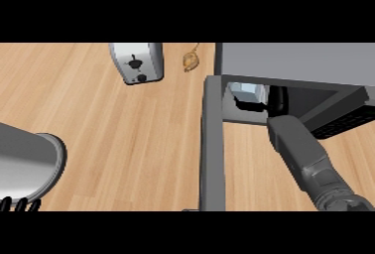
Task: Pick up the milk, place it into the microwave and close the microwave
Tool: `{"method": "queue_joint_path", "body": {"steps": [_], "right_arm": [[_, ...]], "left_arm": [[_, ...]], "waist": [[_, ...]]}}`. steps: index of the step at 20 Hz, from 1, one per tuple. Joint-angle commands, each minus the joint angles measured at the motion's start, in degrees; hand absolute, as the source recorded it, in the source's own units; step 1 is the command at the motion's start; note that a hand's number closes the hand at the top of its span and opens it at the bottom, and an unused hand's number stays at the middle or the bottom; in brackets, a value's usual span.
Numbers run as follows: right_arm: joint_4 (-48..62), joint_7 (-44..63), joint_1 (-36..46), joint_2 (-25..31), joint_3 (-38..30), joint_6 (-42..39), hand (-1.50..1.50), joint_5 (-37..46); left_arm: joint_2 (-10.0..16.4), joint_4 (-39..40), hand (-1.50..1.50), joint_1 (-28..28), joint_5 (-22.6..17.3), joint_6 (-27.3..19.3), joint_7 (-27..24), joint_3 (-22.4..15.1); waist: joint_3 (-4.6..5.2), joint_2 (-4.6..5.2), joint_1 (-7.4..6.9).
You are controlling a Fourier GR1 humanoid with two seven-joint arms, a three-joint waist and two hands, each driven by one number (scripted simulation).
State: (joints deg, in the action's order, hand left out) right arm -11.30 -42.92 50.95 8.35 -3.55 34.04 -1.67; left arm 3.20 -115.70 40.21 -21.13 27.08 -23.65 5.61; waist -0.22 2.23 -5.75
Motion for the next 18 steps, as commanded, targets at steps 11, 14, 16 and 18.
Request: {"method": "queue_joint_path", "body": {"steps": [11,14,16,18], "right_arm": [[1.4,-4.0,6.8,3.5,-3.6,4.1,1.50,-0.7],[1.8,-5.9,6.1,4.5,-3.7,10.2,1.50,0.2],[2.7,-5.1,6.5,4.3,-3.6,14.9,1.50,0.9],[2.6,-5.0,7.3,3.7,-4.2,18.2,1.50,0.9]], "left_arm": [[0.8,1.6,-1.50,-4.1,-0.7,-0.5,1.5,0.8],[1.3,2.7,-1.50,-2.4,-0.3,0.9,0.7,1.0],[0.8,2.4,-1.50,-3.6,-0.4,-0.2,1.3,0.8],[1.5,2.8,-1.50,-4.4,-0.7,0.1,1.5,1.5]], "waist": [[-0.11,1.08,-1.36],[-0.05,1.11,-2.12],[-0.07,1.55,-2.49],[-0.03,1.16,-1.99]]}}
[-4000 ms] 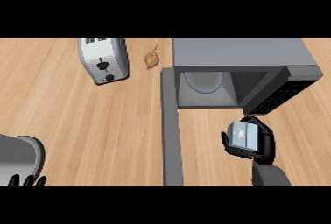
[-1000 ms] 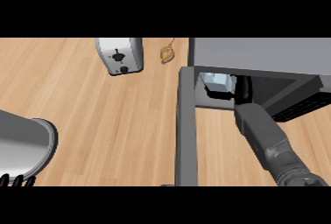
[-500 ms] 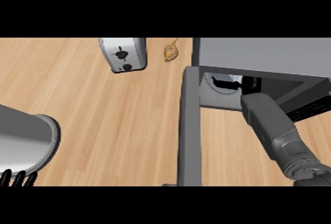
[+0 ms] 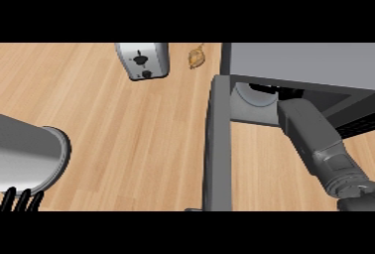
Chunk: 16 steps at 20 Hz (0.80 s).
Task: Pick up the milk, place it into the microwave and close the microwave
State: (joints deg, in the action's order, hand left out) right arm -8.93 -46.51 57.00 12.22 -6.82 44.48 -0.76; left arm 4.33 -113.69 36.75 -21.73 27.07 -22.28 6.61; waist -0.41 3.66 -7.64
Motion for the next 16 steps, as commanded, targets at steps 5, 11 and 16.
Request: {"method": "queue_joint_path", "body": {"steps": [5,11,16], "right_arm": [[0.9,-0.3,2.3,0.7,-1.6,9.2,1.50,0.1],[8.7,13.5,-6.6,5.2,1.5,21.9,-1.50,4.6],[8.8,22.9,-5.4,4.3,7.5,25.1,-1.50,11.0]], "left_arm": [[0.4,0.9,-1.50,-2.1,-0.5,-0.2,0.7,0.3],[0.8,1.4,-1.50,-2.6,0.1,0.5,-0.5,0.7],[1.2,2.4,-1.50,-4.5,0.6,0.7,-0.4,0.4]], "waist": [[0.03,0.26,-0.98],[1.05,2.65,-1.45],[0.75,1.77,-3.10]]}}
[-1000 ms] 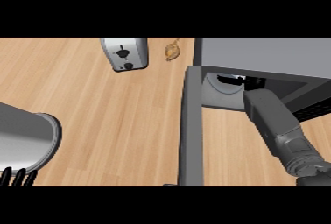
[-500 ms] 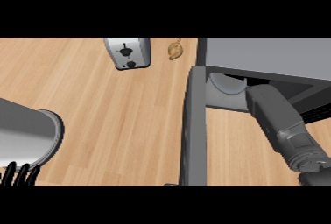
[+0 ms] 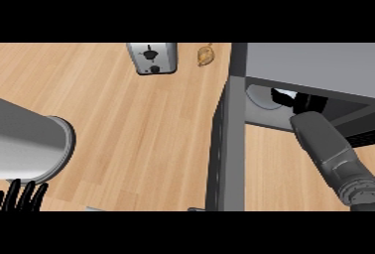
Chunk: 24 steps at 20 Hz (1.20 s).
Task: Pick up the milk, place it into the microwave and close the microwave
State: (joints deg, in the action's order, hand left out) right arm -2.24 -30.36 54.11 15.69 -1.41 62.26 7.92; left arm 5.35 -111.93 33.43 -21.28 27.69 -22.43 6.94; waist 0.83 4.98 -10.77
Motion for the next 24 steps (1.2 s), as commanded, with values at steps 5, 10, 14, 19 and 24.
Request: {"method": "queue_joint_path", "body": {"steps": [5,10,14,19,24], "right_arm": [[1.6,-0.2,4.3,-4.6,5.5,-6.5,-1.50,5.6],[1.4,-0.3,5.5,-6.8,5.5,-9.6,-1.50,5.6],[1.4,-0.2,6.6,-7.7,5.1,-15.6,-1.50,5.2],[-1.9,-2.7,6.0,-10.2,2.0,-18.7,-1.50,2.0],[-5.1,-8.5,2.7,-9.9,-1.9,-24.0,-1.50,-1.6]], "left_arm": [[0.7,0.5,-1.50,-1.3,0.4,0.3,0.7,-0.3],[-0.8,1.9,-1.50,-2.3,2.3,-0.9,-0.2,-0.9],[-0.9,1.6,-1.50,-2.5,2.2,-0.8,-0.4,-1.0],[-0.2,1.8,-1.50,-1.9,2.3,-0.3,-0.7,-0.2],[-0.9,2.1,-1.50,-2.0,2.4,-0.3,-1.4,-0.5]], "waist": [[-1.23,-0.77,-0.26],[-1.22,-0.68,0.24],[-1.20,-1.25,1.26],[-1.32,-1.32,1.55],[-1.35,-1.58,3.46]]}}
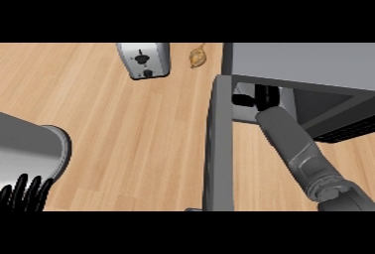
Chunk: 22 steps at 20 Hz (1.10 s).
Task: Pick up the milk, place it into the microwave and close the microwave
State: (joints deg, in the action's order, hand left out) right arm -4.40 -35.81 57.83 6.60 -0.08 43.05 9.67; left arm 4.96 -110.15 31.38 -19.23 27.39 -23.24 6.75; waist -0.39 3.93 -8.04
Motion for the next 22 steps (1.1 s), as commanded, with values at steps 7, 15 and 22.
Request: {"method": "queue_joint_path", "body": {"steps": [7,15,22], "right_arm": [[-5.1,-10.9,-6.2,-2.3,-9.0,-15.6,-1.50,-9.2],[-3.5,-18.2,-11.0,-3.7,-10.6,-22.7,-1.50,-10.5],[-4.1,-23.7,-16.2,-3.3,-11.6,-28.5,-1.50,-11.2]], "left_arm": [[-0.5,-0.4,-1.50,2.1,-0.3,0.8,-0.3,-0.2],[0.8,-2.2,-1.50,4.9,-1.7,2.2,0.0,1.7],[-0.9,-2.6,-1.50,7.3,0.4,2.3,-1.1,1.5]], "waist": [[-0.01,-1.62,2.74],[0.18,-2.48,4.14],[0.26,-3.16,5.56]]}}
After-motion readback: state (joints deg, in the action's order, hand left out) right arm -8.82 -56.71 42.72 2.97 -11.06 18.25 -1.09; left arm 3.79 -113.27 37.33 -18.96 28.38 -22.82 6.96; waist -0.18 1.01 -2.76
